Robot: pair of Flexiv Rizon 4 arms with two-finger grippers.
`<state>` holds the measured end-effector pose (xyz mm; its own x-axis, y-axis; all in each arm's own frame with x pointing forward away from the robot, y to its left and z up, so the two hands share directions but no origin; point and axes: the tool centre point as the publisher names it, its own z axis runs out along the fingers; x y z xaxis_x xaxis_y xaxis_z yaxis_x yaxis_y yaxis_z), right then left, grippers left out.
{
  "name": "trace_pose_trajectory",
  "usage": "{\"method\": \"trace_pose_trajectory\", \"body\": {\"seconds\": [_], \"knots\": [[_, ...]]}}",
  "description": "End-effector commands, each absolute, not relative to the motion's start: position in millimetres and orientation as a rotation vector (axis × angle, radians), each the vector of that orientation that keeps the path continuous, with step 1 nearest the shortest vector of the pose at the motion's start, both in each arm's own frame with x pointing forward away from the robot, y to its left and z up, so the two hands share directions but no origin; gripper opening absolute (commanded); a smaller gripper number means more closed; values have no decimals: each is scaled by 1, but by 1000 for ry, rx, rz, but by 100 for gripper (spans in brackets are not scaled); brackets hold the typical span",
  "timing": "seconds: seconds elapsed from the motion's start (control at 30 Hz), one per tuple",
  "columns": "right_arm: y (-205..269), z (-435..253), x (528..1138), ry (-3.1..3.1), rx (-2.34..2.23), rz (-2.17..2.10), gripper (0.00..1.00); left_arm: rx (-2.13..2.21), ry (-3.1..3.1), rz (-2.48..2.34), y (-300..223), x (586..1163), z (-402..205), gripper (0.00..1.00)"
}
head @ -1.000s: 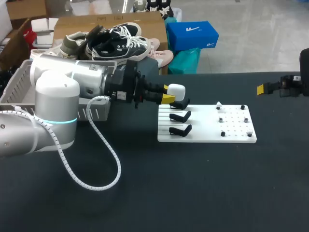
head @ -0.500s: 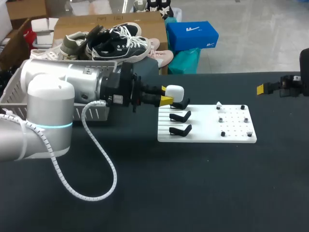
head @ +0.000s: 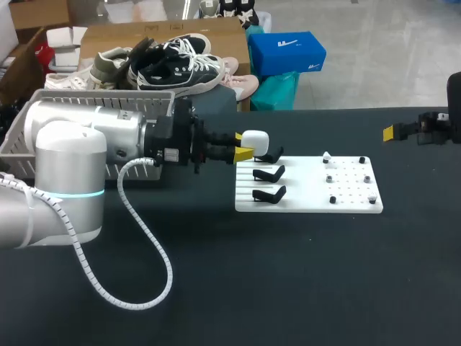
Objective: Pick up each earbud case from the left stands, insert the matching earbuds, close the lid, and place the case in the box.
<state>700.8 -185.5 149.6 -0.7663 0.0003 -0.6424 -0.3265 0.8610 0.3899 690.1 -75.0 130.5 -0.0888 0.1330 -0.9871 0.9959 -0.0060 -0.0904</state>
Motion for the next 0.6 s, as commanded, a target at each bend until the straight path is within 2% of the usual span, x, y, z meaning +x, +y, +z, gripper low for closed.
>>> {"method": "trace_pose_trajectory", "body": {"seconds": [0.03,0.23,0.6], "knots": [[-186,149,702,2371,-238,651,100,1247,1358,-1223,-83,684,120,0],[-191,143,682,2406,-272,642,100,1297,1309,-1241,-103,686,110,0],[-155,144,634,2425,-400,611,100,1331,1245,-1263,-121,693,102,0]]}}
